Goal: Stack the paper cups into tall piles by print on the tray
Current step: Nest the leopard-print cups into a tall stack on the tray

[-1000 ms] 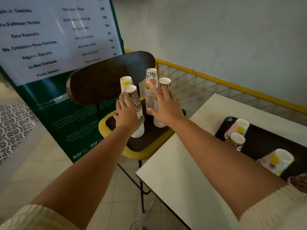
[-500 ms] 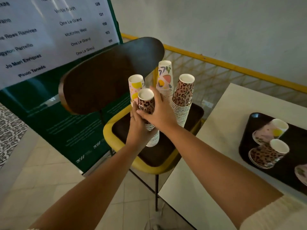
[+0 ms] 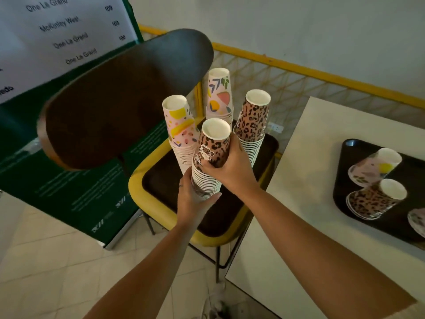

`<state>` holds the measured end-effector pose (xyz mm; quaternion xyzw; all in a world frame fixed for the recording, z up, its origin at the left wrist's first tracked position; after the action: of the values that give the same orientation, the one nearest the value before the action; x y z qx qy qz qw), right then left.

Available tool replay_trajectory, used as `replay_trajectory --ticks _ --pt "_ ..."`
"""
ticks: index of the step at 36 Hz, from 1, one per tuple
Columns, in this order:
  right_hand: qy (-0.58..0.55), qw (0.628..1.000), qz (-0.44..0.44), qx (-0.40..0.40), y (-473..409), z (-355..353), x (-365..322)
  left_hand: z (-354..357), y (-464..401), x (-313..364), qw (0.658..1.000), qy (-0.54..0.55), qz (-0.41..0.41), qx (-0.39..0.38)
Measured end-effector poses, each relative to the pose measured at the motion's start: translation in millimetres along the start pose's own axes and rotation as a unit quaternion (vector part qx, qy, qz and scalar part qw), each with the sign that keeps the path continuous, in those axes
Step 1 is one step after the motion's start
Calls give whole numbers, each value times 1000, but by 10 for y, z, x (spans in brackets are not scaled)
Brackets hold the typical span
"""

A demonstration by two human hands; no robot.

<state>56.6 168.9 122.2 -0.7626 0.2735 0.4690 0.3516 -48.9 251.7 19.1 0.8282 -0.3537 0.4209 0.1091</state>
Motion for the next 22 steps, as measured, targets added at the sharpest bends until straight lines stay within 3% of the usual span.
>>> replay_trajectory --ticks 10,18,22 --pt "-25 999 29 27 72 -180 119 293 -87 -258 998 -4 -38 -47" --pt "-37 997 51 46 158 -314 168 276 -97 -144 999 -5 -14 -34" --pt "-45 996 50 60 230 -471 56 311 -44 -20 997 -3 4 -74"
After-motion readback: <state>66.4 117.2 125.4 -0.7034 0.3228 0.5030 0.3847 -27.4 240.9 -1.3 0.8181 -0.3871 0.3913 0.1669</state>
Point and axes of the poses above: each hand's wrist, its own y-axis away from the middle knuckle, its own z-axis out of the palm, x = y × z, the point moved 10 cm from there along -y, towards the middle knuckle, and after that the axes turned 11 degrees about -y, right-handed, at the moved point
